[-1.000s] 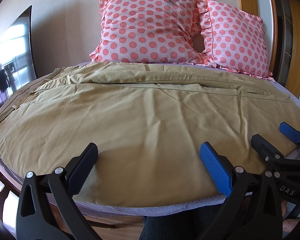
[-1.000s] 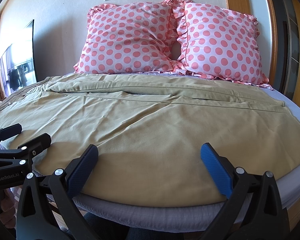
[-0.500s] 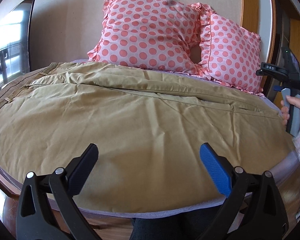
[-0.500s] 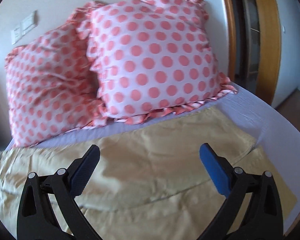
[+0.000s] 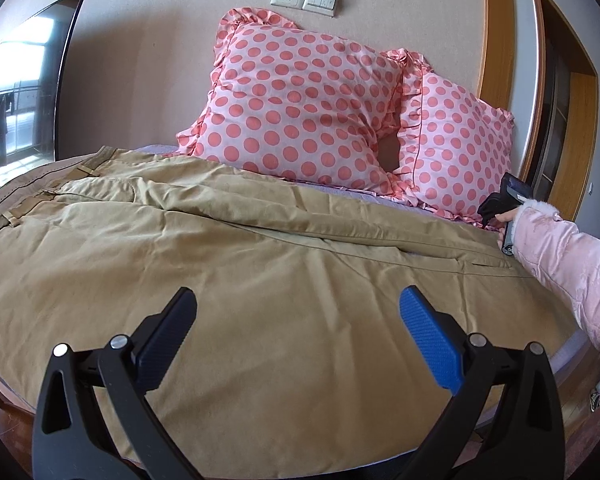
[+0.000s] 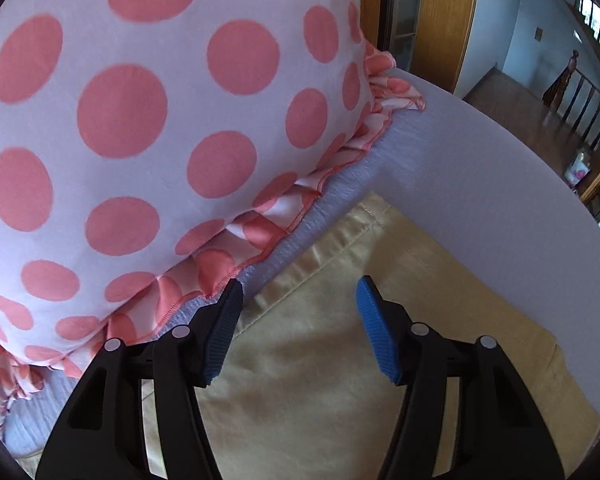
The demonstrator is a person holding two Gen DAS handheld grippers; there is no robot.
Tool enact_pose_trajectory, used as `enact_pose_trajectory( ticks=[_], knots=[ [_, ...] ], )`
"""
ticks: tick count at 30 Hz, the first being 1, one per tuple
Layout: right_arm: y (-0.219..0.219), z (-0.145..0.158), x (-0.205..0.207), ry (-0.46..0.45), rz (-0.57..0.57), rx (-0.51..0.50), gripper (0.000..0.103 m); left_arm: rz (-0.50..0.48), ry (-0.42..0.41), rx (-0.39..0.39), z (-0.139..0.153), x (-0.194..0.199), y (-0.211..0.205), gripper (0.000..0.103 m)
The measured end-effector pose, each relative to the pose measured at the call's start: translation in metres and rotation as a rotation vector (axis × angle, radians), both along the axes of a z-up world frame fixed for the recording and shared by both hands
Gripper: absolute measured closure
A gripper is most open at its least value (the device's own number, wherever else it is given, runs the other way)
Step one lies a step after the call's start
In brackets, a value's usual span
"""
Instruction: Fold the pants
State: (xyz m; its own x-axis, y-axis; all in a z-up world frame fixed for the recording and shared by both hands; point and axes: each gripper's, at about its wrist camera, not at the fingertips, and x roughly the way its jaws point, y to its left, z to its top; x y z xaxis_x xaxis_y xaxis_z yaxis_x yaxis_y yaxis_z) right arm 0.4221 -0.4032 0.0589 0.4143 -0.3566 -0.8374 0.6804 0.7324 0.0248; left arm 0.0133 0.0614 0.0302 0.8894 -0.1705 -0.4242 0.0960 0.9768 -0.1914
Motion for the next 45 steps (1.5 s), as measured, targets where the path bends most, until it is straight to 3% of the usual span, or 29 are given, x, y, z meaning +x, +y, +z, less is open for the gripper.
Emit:
enact_pose_trajectory(
  ticks=[2, 4, 7, 11, 14, 16, 19, 23, 24, 25, 27, 35, 36, 38, 39, 42, 45],
  knots=[
    [0.000, -0.004, -0.004, -0.031, 0.015, -0.027, 0.053, -0.006, 0.009, -0.010, -0.002, 0.004, 0.002, 0.002],
    [-0.010, -0.006, -0.012, -0.084, 0.032, -0.004, 0.086, -0.008, 0.013, -0.023, -0.003, 0.007, 0.005, 0.002],
    [-0.038, -0.009, -0.036, -0.216, 0.036, 0.181, 0.099, -0.013, 0.022, -0.043, -0.004, 0.009, 0.010, 0.002],
    [-0.050, 0.009, -0.104, -0.482, 0.115, 0.337, 0.099, -0.017, 0.011, -0.082, -0.001, 0.004, 0.020, 0.002],
    [-0.044, 0.021, -0.185, -0.626, 0.176, 0.419, 0.099, 0.015, -0.015, -0.089, 0.004, -0.002, 0.028, 0.002],
    [-0.033, 0.022, -0.241, -0.660, 0.183, 0.466, 0.099, 0.031, -0.027, -0.094, 0.008, -0.002, 0.034, 0.002],
    [-0.023, 0.007, -0.297, -0.617, 0.163, 0.499, 0.099, 0.047, -0.046, -0.104, 0.017, 0.002, 0.040, 0.002],
    [-0.028, -0.018, -0.309, -0.524, 0.118, 0.626, 0.092, 0.056, -0.056, -0.143, 0.029, 0.014, 0.046, 0.002],
    [-0.029, -0.021, -0.312, -0.513, 0.103, 0.638, 0.084, 0.064, -0.043, -0.154, 0.031, 0.017, 0.048, 0.002],
    [-0.030, -0.024, -0.311, -0.508, 0.090, 0.650, 0.069, 0.070, -0.028, -0.165, 0.033, 0.019, 0.050, 0.002],
    [-0.030, -0.029, -0.311, -0.506, 0.086, 0.665, 0.059, 0.083, -0.002, -0.192, 0.034, 0.021, 0.058, 0.002],
    [-0.032, -0.034, -0.288, -0.533, 0.049, 0.702, 0.060, 0.040, 0.061, -0.291, 0.038, 0.036, 0.079, 0.002],
    [-0.032, -0.034, -0.281, -0.540, 0.056, 0.698, 0.061, 0.027, 0.072, -0.294, 0.039, 0.041, 0.079, 0.002],
    [-0.034, -0.038, -0.273, -0.568, 0.082, 0.700, 0.092, 0.008, 0.084, -0.293, 0.042, 0.049, 0.079, 0.002],
    [-0.036, -0.040, -0.275, -0.600, 0.097, 0.716, 0.101, 0.003, 0.078, -0.289, 0.043, 0.052, 0.080, 0.002],
    [-0.034, -0.035, -0.307, -0.759, 0.156, 0.709, 0.101, -0.027, 0.043, -0.290, 0.052, 0.062, 0.086, 0.002],
    [-0.034, -0.030, -0.335, -0.831, 0.174, 0.687, 0.101, -0.041, 0.068, -0.272, 0.061, 0.091, 0.092, 0.002]
  ],
)
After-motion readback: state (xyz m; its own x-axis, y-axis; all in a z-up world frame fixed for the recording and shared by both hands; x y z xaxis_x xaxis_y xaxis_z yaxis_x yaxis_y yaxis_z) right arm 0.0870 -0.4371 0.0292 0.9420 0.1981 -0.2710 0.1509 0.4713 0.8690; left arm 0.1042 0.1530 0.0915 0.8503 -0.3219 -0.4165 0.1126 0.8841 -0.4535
